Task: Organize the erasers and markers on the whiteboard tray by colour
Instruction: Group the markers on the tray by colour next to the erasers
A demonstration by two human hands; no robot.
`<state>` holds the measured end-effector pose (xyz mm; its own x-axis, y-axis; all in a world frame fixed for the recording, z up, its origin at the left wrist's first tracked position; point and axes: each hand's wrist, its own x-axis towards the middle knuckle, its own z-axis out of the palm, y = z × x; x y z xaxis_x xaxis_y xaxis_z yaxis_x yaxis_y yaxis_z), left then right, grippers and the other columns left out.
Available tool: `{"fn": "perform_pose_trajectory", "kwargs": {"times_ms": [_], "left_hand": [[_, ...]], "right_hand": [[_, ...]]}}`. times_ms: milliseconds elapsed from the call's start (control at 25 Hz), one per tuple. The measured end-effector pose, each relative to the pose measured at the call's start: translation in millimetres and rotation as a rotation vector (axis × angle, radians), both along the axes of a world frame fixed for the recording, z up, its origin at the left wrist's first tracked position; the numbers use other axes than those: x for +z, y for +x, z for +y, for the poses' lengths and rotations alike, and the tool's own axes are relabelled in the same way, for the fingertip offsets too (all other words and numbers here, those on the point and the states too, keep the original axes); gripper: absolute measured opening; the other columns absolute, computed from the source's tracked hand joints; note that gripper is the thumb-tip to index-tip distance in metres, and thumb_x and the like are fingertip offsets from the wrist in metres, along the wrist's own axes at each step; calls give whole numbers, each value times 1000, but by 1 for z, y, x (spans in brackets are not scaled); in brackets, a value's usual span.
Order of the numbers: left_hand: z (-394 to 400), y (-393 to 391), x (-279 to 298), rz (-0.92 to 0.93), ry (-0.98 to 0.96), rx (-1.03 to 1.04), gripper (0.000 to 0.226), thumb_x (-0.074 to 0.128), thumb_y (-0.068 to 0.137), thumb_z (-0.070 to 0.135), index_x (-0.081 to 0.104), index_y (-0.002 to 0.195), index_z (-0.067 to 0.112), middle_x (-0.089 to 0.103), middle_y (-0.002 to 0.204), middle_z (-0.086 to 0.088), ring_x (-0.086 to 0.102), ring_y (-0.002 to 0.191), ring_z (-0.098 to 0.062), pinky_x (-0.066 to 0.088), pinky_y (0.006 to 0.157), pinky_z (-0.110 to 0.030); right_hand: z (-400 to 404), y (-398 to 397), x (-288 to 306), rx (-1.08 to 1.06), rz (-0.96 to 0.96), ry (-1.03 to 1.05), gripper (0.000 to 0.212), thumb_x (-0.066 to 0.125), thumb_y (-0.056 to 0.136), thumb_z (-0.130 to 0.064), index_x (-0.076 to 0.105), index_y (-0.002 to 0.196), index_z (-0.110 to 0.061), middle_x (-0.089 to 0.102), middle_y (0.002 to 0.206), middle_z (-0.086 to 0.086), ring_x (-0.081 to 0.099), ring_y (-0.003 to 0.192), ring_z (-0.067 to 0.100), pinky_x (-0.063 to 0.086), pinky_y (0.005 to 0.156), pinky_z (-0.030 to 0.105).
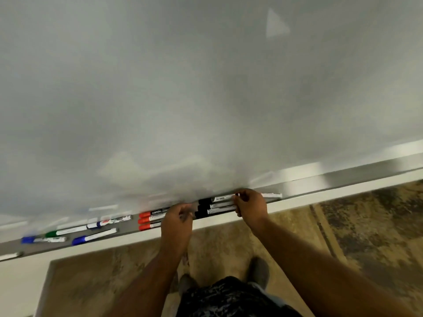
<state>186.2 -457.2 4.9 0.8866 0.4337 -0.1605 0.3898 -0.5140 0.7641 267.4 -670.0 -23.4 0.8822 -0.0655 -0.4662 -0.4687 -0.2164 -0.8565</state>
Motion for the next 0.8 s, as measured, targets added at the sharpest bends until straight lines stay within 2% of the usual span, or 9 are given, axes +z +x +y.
{"fn": "perform_pose_trajectory", "kwargs": {"times_ms": [120,200,280,360,400,480,560,640,800], "left_hand": [[-11,1,0,73,17,75,22,73,88,8,75,109,15,73,104,1,67,91,-11,41,74,-13],[-20,4,0,135,-3,87,27,74,87,10,72,114,13,72,108,-2,69,97,-17,45,78,-18],[-30,6,0,170,-12,77,34,75,87,12,70,121,11,71,116,-6,69,102,-19,50,89,-27],[-39,7,0,196,-7,86,41,75,87,14,66,127,9,70,121,-9,68,108,-23,51,96,-33],[-43,6,-1,213,-6,99,45,75,87,15,64,130,8,68,125,-10,67,111,-24,50,98,-32],[-47,5,-2,249,-14,111,52,75,88,17,59,137,9,63,133,-10,64,118,-24,47,101,-32],[-49,5,0,276,-21,100,56,74,89,19,56,141,10,60,137,-8,61,120,-23,47,103,-31],[-51,9,3,290,-20,92,52,73,89,19,58,138,12,62,132,-7,62,113,-20,46,96,-28],[-60,17,12,308,-17,99,46,72,84,13,62,129,15,68,122,-9,65,105,-24,50,87,-30]], "right_hand": [[-13,2,-5,150,-88,-227,21,77,90,-25,70,110,-27,74,89,-6,72,74,14,63,70,36],[-24,2,-8,191,-120,-239,30,77,90,-25,71,119,-29,73,94,-10,72,79,10,65,75,37],[-33,5,-8,292,-161,-271,31,76,90,-24,71,121,-28,72,95,-11,69,81,7,61,77,26],[-39,8,-7,440,-257,-344,31,74,91,-20,72,121,-27,66,99,-9,63,85,7,44,76,6],[-40,9,-6,489,-314,-368,32,72,91,-17,72,121,-27,62,101,-9,59,87,7,37,76,2],[-45,7,-6,524,-379,-368,34,69,92,-13,73,123,-25,57,104,-8,58,88,8,40,81,6],[-49,5,-5,509,-378,-369,30,69,93,-15,74,121,-23,63,107,-5,65,90,12,51,87,20],[-49,6,-3,513,-335,-404,23,68,92,-17,75,115,-19,70,106,1,68,91,18,56,87,31],[-32,7,7,523,-173,-349,23,68,84,-13,71,106,-15,72,94,2,67,87,22,52,75,31]]}}
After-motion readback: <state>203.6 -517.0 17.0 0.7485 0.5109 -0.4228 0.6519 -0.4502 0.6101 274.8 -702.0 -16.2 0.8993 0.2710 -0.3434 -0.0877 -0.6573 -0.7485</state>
